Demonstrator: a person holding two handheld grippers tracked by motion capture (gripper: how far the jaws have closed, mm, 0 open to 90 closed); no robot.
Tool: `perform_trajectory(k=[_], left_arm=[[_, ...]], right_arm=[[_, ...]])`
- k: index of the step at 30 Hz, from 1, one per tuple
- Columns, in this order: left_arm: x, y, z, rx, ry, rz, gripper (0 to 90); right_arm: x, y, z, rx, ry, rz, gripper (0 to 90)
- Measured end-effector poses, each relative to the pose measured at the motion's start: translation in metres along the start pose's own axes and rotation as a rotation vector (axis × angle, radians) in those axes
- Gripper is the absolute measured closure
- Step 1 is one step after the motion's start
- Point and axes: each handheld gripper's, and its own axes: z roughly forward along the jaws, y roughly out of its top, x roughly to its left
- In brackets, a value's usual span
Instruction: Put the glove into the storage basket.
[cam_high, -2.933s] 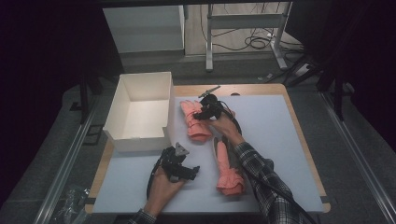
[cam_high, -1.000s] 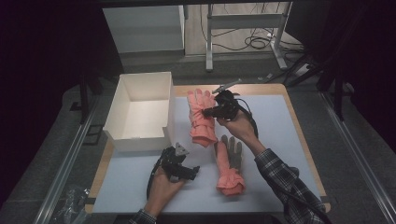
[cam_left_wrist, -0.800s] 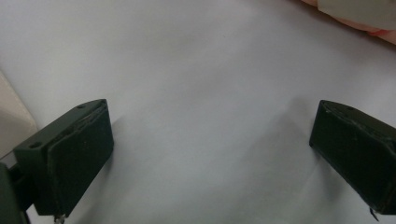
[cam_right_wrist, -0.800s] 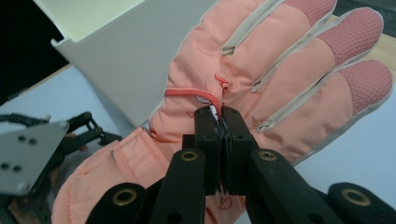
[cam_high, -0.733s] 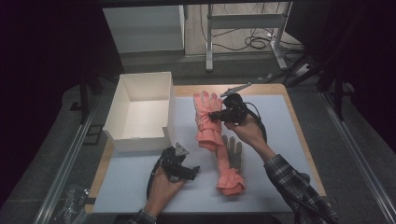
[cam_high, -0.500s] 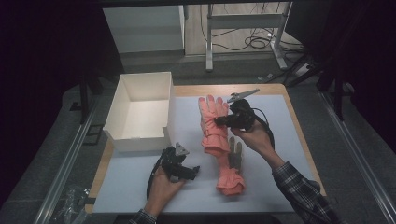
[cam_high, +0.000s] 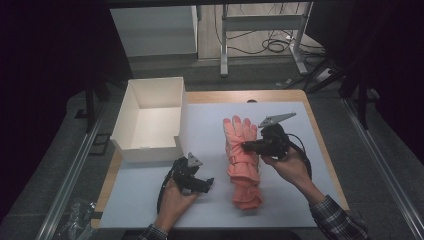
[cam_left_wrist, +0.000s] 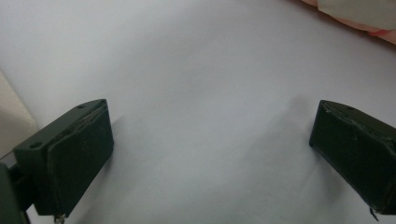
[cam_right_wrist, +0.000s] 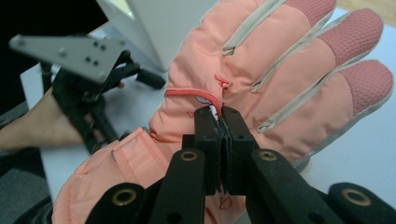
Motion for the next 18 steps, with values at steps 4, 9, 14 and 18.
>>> perform_trajectory(k=[4, 9, 14, 18], left_arm=[[0.000, 0.000, 0.000, 0.000, 0.000, -0.003, 0.0], [0.000, 0.000, 0.000, 0.001, -0.002, -0.001, 0.0], [0.000, 0.000, 0.000, -0.004, 0.000, 0.000, 0.0], [0.000, 0.000, 0.000, -0.004, 0.000, 0.000, 0.0]], right_arm=[[0.007, -0.014, -0.009, 0.004, 0.002, 0.011, 86.1], [0.014, -0.032, -0.011, 0.016, -0.002, 0.024, 86.0], [0.014, -0.052, 0.003, 0.054, -0.027, 0.042, 85.7], [0.011, -0.059, 0.013, 0.044, -0.037, 0.057, 84.9]])
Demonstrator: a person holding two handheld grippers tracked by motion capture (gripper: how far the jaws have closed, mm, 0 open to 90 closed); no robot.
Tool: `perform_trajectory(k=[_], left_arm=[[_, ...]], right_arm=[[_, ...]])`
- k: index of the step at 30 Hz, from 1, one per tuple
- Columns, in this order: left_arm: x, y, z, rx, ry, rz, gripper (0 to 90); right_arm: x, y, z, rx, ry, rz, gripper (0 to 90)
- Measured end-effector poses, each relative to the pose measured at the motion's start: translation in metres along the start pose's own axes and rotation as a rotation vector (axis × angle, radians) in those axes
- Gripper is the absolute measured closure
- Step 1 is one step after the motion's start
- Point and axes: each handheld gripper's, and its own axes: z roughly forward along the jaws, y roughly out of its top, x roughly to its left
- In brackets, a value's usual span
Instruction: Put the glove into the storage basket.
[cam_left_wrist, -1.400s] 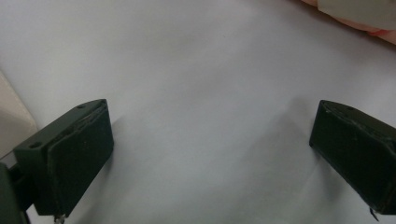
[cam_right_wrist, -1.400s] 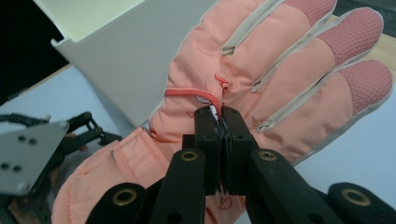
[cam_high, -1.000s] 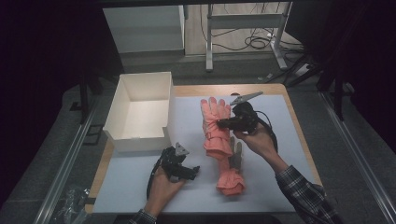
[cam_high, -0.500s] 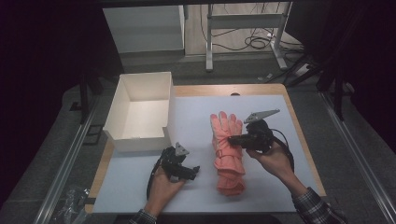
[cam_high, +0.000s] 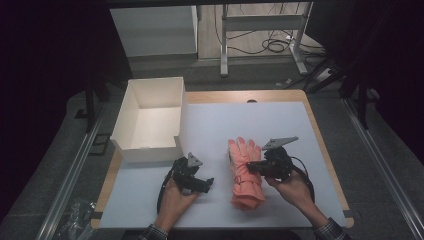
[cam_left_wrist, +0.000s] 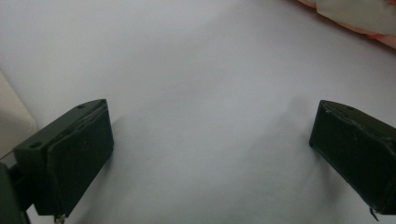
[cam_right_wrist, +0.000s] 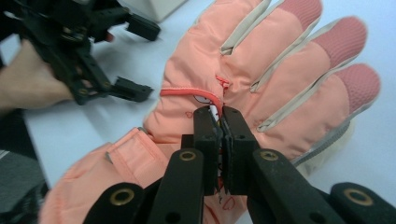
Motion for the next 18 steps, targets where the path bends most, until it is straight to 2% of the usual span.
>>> perform_trajectory(k=[5, 10, 14, 18], left_arm=[[0.000, 0.000, 0.000, 0.000, 0.000, -0.004, 0.0], [0.000, 0.000, 0.000, 0.000, 0.000, -0.005, 0.0], [0.000, 0.000, 0.000, 0.000, 0.000, -0.004, 0.0], [0.000, 0.000, 0.000, 0.000, 0.000, -0.004, 0.0]], right_arm=[[0.004, -0.010, 0.013, 0.005, -0.062, -0.025, 83.8], [0.007, -0.016, 0.021, 0.022, -0.086, -0.025, 83.6], [0.007, -0.016, 0.021, 0.020, -0.088, -0.050, 80.9], [0.005, -0.014, 0.017, 0.002, -0.066, -0.059, 71.4]])
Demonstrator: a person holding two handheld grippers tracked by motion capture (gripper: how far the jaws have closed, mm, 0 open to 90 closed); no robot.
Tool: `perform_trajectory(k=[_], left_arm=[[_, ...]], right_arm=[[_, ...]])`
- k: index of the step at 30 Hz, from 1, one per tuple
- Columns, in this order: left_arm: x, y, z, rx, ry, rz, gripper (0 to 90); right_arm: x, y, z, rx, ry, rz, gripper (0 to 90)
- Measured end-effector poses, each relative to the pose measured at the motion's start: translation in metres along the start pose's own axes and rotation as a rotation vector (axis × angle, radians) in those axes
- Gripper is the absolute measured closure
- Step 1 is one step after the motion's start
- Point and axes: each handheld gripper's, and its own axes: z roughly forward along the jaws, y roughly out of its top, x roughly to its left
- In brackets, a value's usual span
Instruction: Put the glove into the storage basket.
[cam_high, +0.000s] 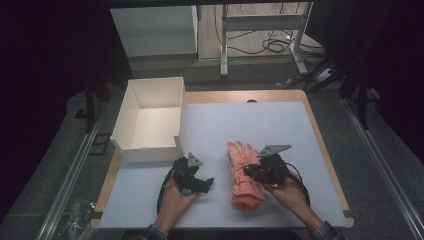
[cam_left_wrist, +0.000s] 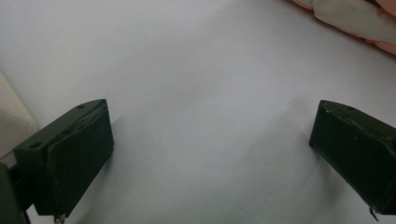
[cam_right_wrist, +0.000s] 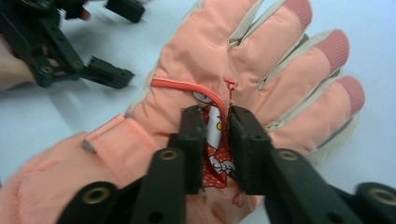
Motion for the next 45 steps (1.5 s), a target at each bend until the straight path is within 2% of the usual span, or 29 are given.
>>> perform_trajectory(k=[4, 8, 10, 13, 17, 21, 26, 29, 31, 33, 37, 41, 45], left_arm=[[0.000, 0.000, 0.000, 0.000, 0.000, 0.005, 0.0], [0.000, 0.000, 0.000, 0.001, -0.001, 0.000, 0.0], [0.000, 0.000, 0.000, 0.001, -0.001, 0.000, 0.0], [0.000, 0.000, 0.000, 0.001, -0.002, -0.001, 0.0], [0.000, 0.000, 0.000, 0.001, -0.003, -0.003, 0.0], [0.000, 0.000, 0.000, -0.005, -0.005, -0.009, 0.1], [0.003, -0.002, -0.005, 0.001, -0.015, 0.003, 3.0], [0.008, -0.006, -0.013, 0.008, -0.015, 0.000, 3.0], [0.010, -0.008, -0.017, 0.008, -0.003, 0.002, 2.9], [0.010, -0.011, -0.022, 0.018, 0.015, 0.015, 2.9], [0.014, -0.021, -0.026, 0.026, 0.033, 0.018, 2.9], [0.020, -0.027, -0.025, 0.000, 0.000, -0.010, 1.7], [0.020, -0.026, -0.025, 0.002, 0.000, -0.003, 1.4]], right_arm=[[0.001, 0.009, -0.009, -0.011, -0.008, -0.015, 62.9], [0.001, 0.014, -0.021, -0.039, -0.034, -0.050, 60.2], [-0.001, 0.015, -0.027, -0.048, -0.044, -0.060, 59.1], [-0.009, 0.012, -0.036, -0.067, -0.052, -0.049, 56.9], [-0.020, 0.003, -0.046, -0.087, -0.063, -0.026, 54.7], [-0.030, -0.012, -0.048, -0.076, -0.058, -0.006, 49.8], [-0.035, -0.032, -0.046, -0.079, -0.068, 0.019, 46.9], [-0.037, -0.043, -0.045, -0.087, -0.051, 0.036, 46.7], [-0.037, -0.050, -0.044, -0.073, -0.043, 0.036, 47.0], [-0.036, -0.056, -0.042, -0.061, -0.034, 0.031, 51.2], [-0.032, -0.068, -0.036, -0.018, -0.001, 0.010, 66.5], [-0.028, -0.077, -0.032, -0.010, 0.032, -0.001, 81.4], [-0.020, -0.083, -0.029, -0.008, 0.047, -0.039, 88.6]])
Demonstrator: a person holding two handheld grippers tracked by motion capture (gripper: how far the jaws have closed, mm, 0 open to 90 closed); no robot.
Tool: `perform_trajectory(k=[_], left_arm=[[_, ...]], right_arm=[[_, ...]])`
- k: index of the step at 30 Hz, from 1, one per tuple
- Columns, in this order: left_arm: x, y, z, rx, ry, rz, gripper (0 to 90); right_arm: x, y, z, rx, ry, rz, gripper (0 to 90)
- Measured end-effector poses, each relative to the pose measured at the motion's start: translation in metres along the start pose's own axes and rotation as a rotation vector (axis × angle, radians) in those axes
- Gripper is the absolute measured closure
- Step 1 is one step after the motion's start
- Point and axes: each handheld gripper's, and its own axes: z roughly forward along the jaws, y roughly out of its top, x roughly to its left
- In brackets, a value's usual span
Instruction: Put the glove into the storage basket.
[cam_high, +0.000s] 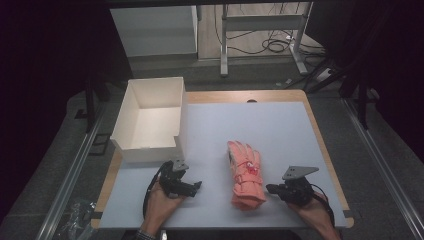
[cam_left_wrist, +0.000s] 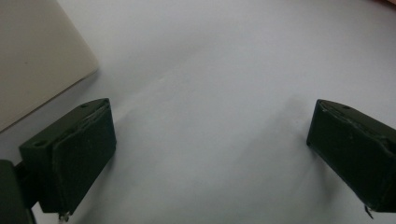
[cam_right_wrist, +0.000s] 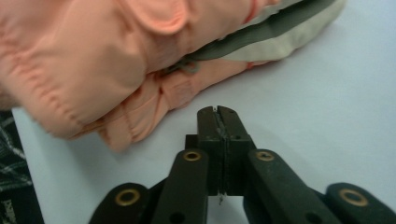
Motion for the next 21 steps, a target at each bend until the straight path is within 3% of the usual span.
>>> perform_trajectory(k=[9, 21], left_arm=[[0.000, -0.001, 0.000, -0.004, 0.002, 0.000, 1.5], [0.000, -0.001, 0.000, -0.005, 0.002, -0.002, 1.7]], right_arm=[[0.013, 0.002, 0.014, 0.015, 0.041, -0.047, 88.8], [0.027, 0.016, 0.034, 0.020, 0.051, -0.078, 88.7]])
